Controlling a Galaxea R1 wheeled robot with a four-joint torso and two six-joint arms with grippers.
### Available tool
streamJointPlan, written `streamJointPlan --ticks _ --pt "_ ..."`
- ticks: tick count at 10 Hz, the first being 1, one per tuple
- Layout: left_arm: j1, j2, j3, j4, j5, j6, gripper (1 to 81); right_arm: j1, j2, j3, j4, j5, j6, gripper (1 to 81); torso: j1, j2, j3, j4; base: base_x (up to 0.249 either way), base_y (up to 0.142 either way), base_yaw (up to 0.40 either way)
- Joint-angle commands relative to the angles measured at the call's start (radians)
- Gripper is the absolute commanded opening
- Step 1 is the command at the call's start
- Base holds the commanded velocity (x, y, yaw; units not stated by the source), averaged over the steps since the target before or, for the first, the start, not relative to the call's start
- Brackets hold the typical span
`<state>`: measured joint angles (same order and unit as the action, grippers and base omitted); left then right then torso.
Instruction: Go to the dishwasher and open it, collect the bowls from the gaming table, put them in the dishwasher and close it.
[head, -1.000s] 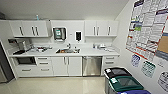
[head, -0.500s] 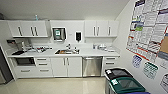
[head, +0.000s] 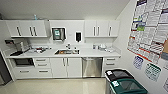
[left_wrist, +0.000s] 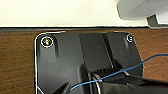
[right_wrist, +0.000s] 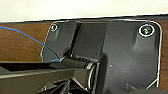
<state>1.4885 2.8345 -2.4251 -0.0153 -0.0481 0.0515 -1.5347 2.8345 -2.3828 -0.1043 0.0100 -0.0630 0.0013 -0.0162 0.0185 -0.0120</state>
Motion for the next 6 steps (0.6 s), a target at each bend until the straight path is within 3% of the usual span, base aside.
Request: streamJointPlan --ticks 1,6 --pt "-0.058 -0.013 0.006 0.006 0.048 0.005 81.1 0.052 -0.01 0.008 -0.003 -0.048 -0.003 81.1 0.0 0.0 0.0 0.0 0.091 0.0 0.0" --pt "-0.058 -0.01 0.008 0.006 0.048 0.005 81.1 0.053 -0.008 0.007 -0.005 -0.048 -0.003 81.1 0.0 0.0 0.0 0.0 0.092 0.0 0.0"
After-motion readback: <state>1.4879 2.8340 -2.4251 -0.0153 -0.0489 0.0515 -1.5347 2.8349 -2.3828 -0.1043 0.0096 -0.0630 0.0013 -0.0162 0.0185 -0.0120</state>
